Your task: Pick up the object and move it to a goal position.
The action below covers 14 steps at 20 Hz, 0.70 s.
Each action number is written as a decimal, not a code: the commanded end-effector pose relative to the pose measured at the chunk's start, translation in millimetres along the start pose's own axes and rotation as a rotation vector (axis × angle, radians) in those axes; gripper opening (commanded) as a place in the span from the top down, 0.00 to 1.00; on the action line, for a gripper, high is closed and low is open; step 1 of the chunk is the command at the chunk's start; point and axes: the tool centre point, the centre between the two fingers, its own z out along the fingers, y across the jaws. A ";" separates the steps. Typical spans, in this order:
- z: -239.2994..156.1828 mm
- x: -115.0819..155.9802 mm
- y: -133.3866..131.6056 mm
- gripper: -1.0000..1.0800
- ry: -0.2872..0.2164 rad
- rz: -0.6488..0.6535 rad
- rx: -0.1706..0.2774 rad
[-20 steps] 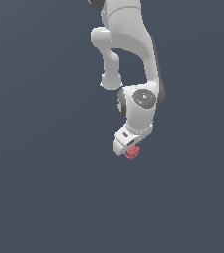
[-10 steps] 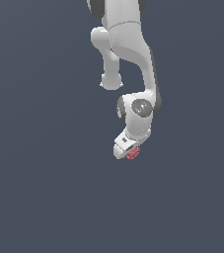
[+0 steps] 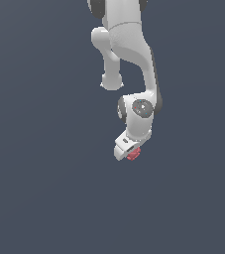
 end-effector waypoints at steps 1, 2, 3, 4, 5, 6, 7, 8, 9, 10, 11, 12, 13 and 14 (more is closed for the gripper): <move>0.1 -0.8 0.5 1.00 -0.001 0.001 0.000; -0.2 -0.8 0.6 1.00 -0.001 0.001 0.000; -1.1 -1.0 0.7 1.00 -0.001 0.001 0.000; -2.6 -1.2 1.0 1.00 -0.001 0.001 0.000; -4.6 -1.5 1.4 1.00 -0.001 0.001 0.000; -7.3 -1.9 1.9 1.00 -0.001 0.001 0.000; -10.5 -2.4 2.6 1.00 -0.001 0.001 0.000; -14.4 -3.0 3.3 1.00 -0.001 0.001 0.000; -18.8 -3.7 4.2 1.00 -0.001 0.001 0.000; -24.0 -4.5 5.2 1.00 -0.001 0.001 0.000; -29.7 -5.4 6.3 1.00 -0.001 0.001 0.000; -36.1 -6.1 7.2 1.00 -0.001 0.000 0.000; -43.3 -7.2 8.6 1.00 -0.001 0.000 0.000; -51.1 -8.3 10.1 1.00 -0.001 0.000 0.000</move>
